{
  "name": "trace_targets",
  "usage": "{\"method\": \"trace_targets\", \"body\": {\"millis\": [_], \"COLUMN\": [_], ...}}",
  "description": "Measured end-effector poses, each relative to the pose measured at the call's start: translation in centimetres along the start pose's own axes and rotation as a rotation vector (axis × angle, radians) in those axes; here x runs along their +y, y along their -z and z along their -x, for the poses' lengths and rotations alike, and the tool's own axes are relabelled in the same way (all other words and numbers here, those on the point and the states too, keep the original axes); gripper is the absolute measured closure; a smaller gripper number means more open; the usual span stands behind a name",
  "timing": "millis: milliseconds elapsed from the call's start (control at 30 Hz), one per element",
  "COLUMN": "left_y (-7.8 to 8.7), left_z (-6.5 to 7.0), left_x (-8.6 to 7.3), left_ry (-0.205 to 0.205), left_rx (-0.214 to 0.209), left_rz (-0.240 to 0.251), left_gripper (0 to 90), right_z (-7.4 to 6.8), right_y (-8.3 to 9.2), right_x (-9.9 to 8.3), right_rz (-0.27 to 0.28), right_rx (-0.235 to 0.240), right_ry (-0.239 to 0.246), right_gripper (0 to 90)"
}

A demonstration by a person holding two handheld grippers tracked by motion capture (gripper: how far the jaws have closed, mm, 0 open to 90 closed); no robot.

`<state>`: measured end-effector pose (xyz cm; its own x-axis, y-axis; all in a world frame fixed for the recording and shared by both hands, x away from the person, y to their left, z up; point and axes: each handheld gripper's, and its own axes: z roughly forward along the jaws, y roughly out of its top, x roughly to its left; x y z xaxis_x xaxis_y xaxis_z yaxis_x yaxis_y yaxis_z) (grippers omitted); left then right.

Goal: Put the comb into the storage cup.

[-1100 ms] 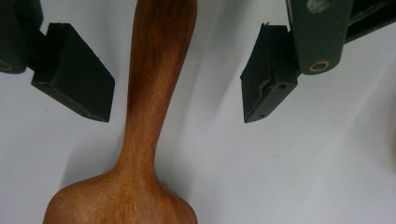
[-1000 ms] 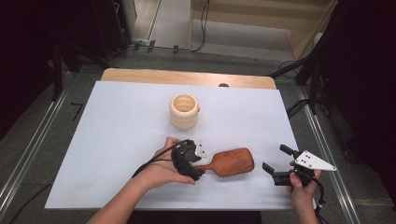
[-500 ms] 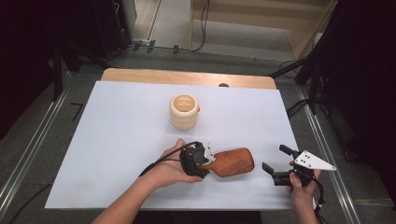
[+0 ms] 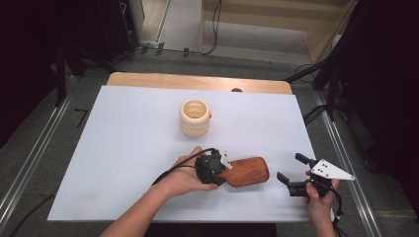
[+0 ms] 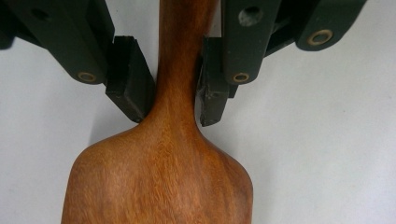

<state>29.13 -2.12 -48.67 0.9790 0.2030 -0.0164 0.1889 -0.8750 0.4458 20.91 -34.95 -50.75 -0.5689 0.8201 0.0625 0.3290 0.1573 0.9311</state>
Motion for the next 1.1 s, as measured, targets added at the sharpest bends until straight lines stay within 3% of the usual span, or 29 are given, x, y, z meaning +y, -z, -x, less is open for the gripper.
{"method": "trace_targets", "body": {"millis": [100, 233, 400, 533, 733, 1100], "left_y": [0.0, 0.0, 0.0, 0.0, 0.2, 1.2], "left_z": [0.0, 0.3, 0.8, 0.9, 1.0, 0.9], "left_x": [0.1, 0.1, 0.0, -0.6, -1.2, -2.3], "left_ry": [0.006, -0.019, -0.045, -0.016, -0.012, 0.047], "left_rx": [0.002, 0.004, 0.034, 0.038, 0.071, 0.082], "left_rz": [-0.001, -0.005, -0.003, 0.043, 0.078, 0.161], "left_gripper": [65.9, 71.8, 72.3, 72.4, 72.4, 72.4], "right_z": [0.0, -0.1, -0.1, -0.1, -0.2, -1.0], "right_y": [0.0, -0.1, -0.1, -0.1, 0.0, 0.1], "right_x": [0.0, 0.0, 0.0, 0.0, 0.2, 1.2], "right_rz": [-0.003, -0.005, -0.005, -0.003, 0.004, 0.017], "right_rx": [0.001, 0.001, 0.003, 0.004, 0.01, 0.017], "right_ry": [-0.004, 0.0, -0.001, 0.002, -0.016, -0.029], "right_gripper": [0.0, 0.0, 0.0, 0.0, 0.0, 0.0]}}
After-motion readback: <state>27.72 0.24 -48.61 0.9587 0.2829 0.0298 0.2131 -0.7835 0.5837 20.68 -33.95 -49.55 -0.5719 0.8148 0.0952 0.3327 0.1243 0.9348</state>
